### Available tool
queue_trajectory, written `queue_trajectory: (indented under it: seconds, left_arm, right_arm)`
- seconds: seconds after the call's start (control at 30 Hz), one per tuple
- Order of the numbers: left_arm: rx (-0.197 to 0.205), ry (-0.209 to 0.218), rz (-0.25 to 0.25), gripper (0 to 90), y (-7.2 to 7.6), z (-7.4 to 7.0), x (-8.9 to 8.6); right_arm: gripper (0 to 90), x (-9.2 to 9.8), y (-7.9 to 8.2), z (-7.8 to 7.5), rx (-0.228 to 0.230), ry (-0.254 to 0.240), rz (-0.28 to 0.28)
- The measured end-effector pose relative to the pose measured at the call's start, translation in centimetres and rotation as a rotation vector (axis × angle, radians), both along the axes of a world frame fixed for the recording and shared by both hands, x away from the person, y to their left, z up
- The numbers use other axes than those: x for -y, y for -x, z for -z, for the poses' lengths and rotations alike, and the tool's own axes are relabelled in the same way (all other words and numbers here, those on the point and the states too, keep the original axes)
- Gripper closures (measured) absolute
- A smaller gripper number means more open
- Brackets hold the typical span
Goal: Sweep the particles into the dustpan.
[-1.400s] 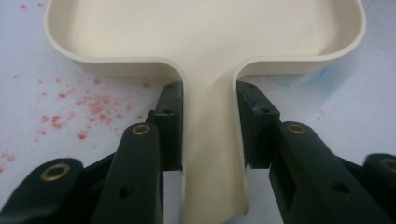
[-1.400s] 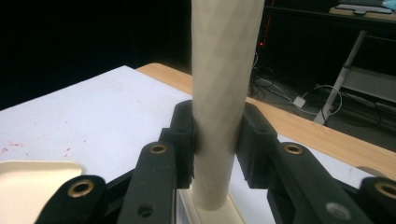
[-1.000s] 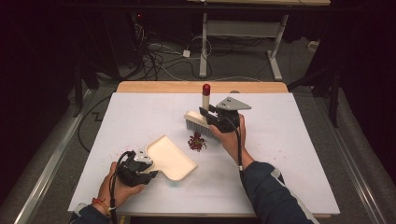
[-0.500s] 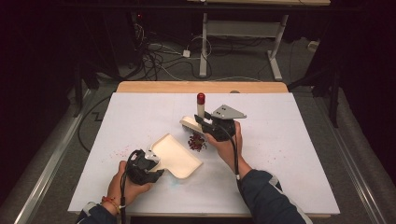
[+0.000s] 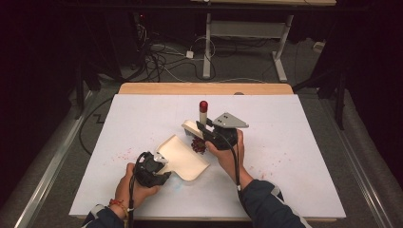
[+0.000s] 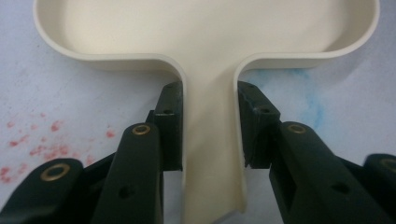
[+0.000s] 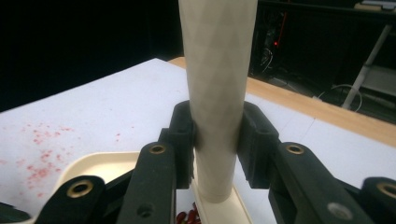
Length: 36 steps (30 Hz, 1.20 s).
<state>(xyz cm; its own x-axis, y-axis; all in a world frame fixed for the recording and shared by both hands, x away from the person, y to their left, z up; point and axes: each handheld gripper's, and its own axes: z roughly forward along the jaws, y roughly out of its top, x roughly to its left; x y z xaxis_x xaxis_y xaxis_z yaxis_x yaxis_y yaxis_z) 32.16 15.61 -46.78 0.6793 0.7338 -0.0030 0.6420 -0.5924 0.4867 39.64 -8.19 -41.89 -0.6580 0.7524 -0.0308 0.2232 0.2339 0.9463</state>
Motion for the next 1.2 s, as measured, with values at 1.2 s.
queue_trajectory:
  seconds: [1.2]
  left_arm:
    - [-0.008,0.008,-0.002,64.2,-1.0,0.2,1.2]
  right_arm:
    - [70.9,-1.5,2.4,-1.6,0.012,-0.034,0.03]
